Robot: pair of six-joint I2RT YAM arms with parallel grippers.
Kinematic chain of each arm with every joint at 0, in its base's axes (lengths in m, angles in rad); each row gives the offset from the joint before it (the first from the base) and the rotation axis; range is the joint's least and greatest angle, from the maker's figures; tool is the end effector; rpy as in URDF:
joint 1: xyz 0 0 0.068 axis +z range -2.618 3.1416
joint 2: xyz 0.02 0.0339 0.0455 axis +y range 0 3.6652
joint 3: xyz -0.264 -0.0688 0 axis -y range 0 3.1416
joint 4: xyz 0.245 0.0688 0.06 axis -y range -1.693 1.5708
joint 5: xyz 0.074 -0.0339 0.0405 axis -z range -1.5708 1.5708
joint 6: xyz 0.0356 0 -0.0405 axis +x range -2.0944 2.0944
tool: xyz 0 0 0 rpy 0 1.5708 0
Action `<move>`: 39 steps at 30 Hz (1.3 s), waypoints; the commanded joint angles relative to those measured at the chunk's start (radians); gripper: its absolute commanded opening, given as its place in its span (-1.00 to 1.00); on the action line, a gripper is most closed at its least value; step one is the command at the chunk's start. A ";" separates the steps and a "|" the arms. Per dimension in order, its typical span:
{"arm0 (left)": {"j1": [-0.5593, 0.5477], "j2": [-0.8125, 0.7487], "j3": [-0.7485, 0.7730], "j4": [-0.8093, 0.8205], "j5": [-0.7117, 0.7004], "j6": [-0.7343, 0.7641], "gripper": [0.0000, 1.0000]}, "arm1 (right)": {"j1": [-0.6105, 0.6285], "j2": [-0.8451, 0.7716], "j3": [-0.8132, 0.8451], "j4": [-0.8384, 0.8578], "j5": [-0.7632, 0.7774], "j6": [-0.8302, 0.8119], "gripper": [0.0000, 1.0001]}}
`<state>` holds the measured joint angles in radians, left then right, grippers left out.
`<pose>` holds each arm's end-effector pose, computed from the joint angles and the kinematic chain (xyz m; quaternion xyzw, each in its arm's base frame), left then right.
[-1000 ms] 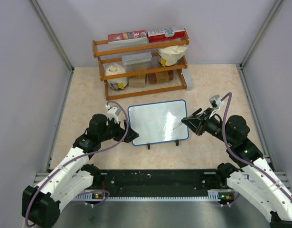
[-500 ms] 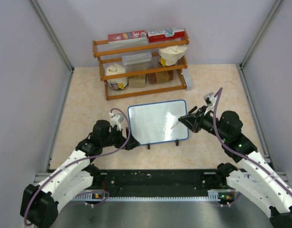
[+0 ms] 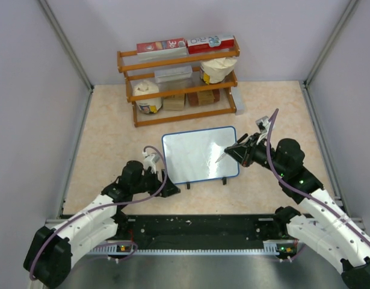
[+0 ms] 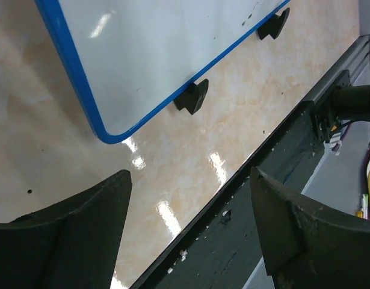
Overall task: Write a sentence on the whiteboard
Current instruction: Adjust the whiteboard at the center of the board.
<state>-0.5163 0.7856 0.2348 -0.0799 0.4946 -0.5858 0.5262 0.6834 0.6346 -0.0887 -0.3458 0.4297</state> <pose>0.1296 -0.0930 0.1610 0.0808 0.8678 -0.4159 0.2599 0.1404 0.0955 0.3134 -0.1487 0.7365 0.4128 0.5149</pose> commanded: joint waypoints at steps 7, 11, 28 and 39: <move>-0.047 0.109 -0.031 0.230 0.025 -0.060 0.57 | 0.011 -0.007 0.016 0.043 0.001 0.000 -1.00; -0.062 0.138 -0.035 0.258 0.019 -0.074 0.53 | 0.009 -0.008 0.017 0.034 0.007 -0.002 -1.00; -0.123 0.188 -0.017 0.259 -0.027 -0.077 0.48 | 0.011 -0.016 0.011 0.014 0.016 -0.005 -1.00; -0.136 0.222 -0.015 0.288 -0.024 -0.086 0.48 | 0.011 -0.022 0.010 0.001 0.025 -0.005 -1.00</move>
<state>-0.6434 0.9966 0.2020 0.1413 0.4732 -0.6609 0.5262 0.6727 0.6346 -0.0994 -0.3328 0.4294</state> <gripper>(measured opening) 0.741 0.083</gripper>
